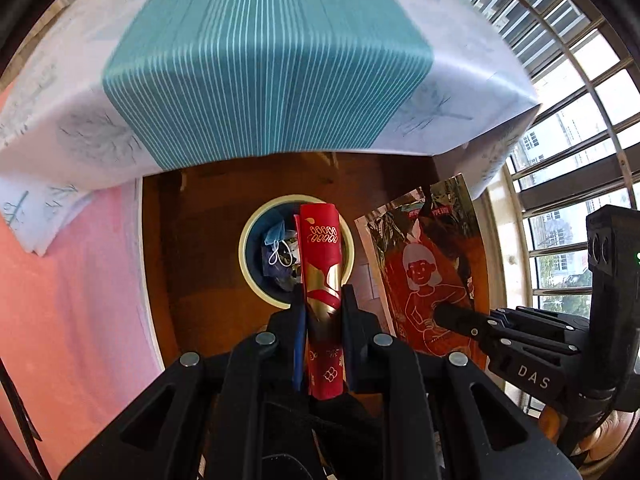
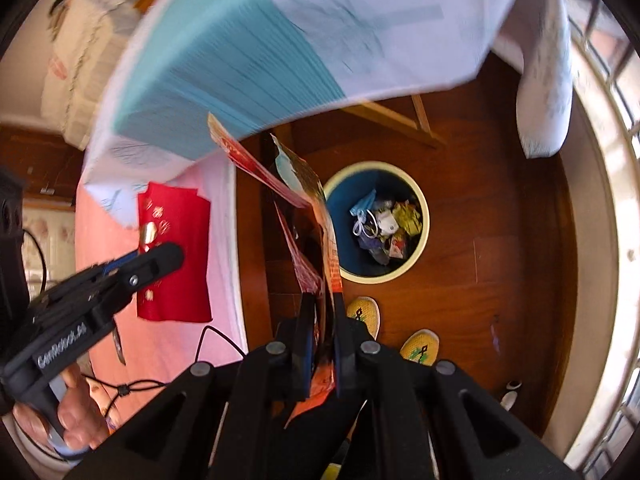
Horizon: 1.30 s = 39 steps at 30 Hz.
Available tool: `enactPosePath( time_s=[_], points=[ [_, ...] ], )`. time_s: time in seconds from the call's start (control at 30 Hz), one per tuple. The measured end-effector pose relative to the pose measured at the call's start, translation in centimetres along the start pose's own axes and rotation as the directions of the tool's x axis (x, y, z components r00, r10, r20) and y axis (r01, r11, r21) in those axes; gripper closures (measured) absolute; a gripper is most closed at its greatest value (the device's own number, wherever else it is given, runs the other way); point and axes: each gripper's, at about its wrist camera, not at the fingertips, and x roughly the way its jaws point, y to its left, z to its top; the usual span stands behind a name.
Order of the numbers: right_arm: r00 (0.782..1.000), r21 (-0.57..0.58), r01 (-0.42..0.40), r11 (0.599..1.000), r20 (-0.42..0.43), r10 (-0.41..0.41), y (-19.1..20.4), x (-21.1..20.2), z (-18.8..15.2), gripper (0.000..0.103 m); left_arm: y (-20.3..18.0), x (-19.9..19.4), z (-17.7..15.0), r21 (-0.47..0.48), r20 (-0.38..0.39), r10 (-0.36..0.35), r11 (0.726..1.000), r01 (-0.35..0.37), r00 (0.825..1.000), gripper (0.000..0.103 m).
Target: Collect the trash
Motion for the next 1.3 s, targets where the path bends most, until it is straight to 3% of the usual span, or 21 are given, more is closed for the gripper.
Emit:
enactPosePath(
  time_s=[0.43,0.7,0.77,0.8,0.83,0.87,0.9,0.97,1.07,1.3],
  points=[
    [0.998,0.224,-0.002,0.975,-0.059,0.016,-7.3,16.4,2.7,0.095,4.7,18.3,0.5,-0.033,-0.057,-0.002,0.999,0.000,0.998,0.089],
    [0.998,0.254,0.008,0.967,-0.060,0.007,-9.4,24.7,4.8,0.095,7.1,27.1,1.4,-0.017,-0.068,-0.009,1.000,0.008,0.998,0.086],
    [0.998,0.252,0.022,0.967,-0.064,-0.006,-9.7,26.4,5.2,0.089,7.2,28.7,1.6,-0.002,-0.061,0.001,1.000,-0.001,0.998,0.073],
    [0.997,0.247,0.050,0.968,-0.068,-0.034,-9.9,26.9,5.3,0.074,7.3,29.1,1.6,0.001,-0.056,0.006,1.000,-0.006,0.998,0.068],
    [0.995,0.237,0.085,0.968,-0.072,-0.070,-10.0,27.4,5.4,0.058,7.4,29.8,1.6,0.002,-0.050,0.014,1.000,-0.014,0.999,0.057],
    [0.993,0.226,0.108,0.968,-0.075,-0.093,-10.0,27.9,5.4,0.050,7.5,30.1,1.7,-0.002,-0.050,0.016,1.000,-0.016,0.999,0.044],
    [0.991,0.217,0.121,0.969,-0.075,-0.108,-10.0,28.4,5.4,0.040,7.7,30.4,1.8,-0.007,-0.051,0.016,1.000,-0.017,0.999,0.039],
    [0.991,0.200,0.132,0.971,-0.063,-0.122,-9.9,28.7,5.3,0.039,8.0,30.9,1.9,-0.011,-0.044,0.034,0.999,-0.035,0.998,0.025],
    [0.988,0.168,0.153,0.974,-0.053,-0.146,-9.6,28.5,4.9,0.039,8.2,31.2,1.9,-0.004,-0.034,0.053,0.999,-0.053,0.998,0.016],
    [0.983,0.147,0.178,0.973,0.012,-0.181,-9.6,26.1,4.0,0.038,8.6,30.1,1.4,0.007,0.004,0.068,0.998,-0.068,0.998,0.012]
  ],
)
